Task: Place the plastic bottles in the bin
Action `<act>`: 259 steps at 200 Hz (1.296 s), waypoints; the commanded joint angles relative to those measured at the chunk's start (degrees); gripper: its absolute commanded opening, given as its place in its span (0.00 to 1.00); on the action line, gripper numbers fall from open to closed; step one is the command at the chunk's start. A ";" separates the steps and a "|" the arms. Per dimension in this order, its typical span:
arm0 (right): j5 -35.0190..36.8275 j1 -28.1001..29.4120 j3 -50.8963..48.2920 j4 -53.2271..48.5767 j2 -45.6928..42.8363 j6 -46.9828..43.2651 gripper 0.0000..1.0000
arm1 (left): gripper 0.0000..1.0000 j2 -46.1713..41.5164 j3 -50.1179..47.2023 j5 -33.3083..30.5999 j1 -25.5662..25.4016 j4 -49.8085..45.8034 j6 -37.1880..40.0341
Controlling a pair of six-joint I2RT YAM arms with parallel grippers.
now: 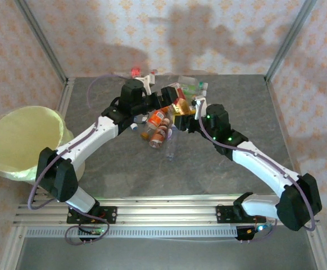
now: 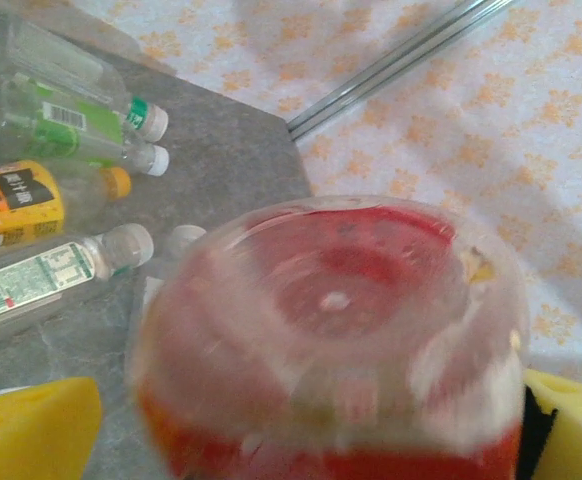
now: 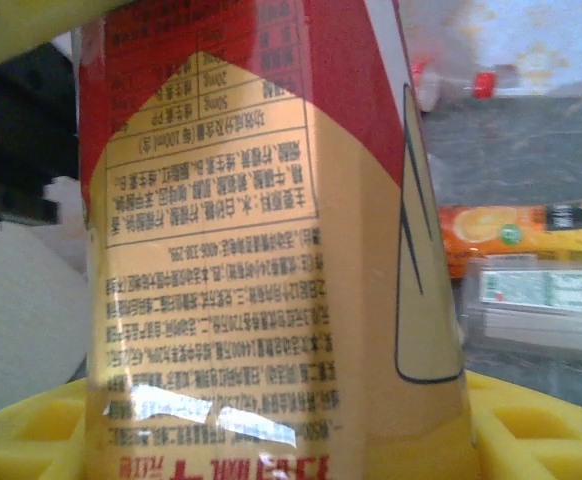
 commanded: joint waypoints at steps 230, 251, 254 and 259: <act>13.37 1.09 6.72 -3.78 -0.61 -6.04 0.99 | 0.57 -5.29 5.69 -31.72 -0.03 -20.96 5.39; 24.51 1.07 6.60 -4.83 -1.04 -3.46 0.99 | 0.57 -7.57 6.94 -37.48 0.30 -25.75 8.98; 26.36 1.01 6.79 -5.40 -1.00 -2.80 0.99 | 0.58 -7.96 6.97 -38.25 0.32 -26.37 9.36; 28.85 1.01 7.18 -6.46 -0.89 -1.66 0.99 | 0.58 -8.75 6.98 -39.53 0.43 -27.14 9.96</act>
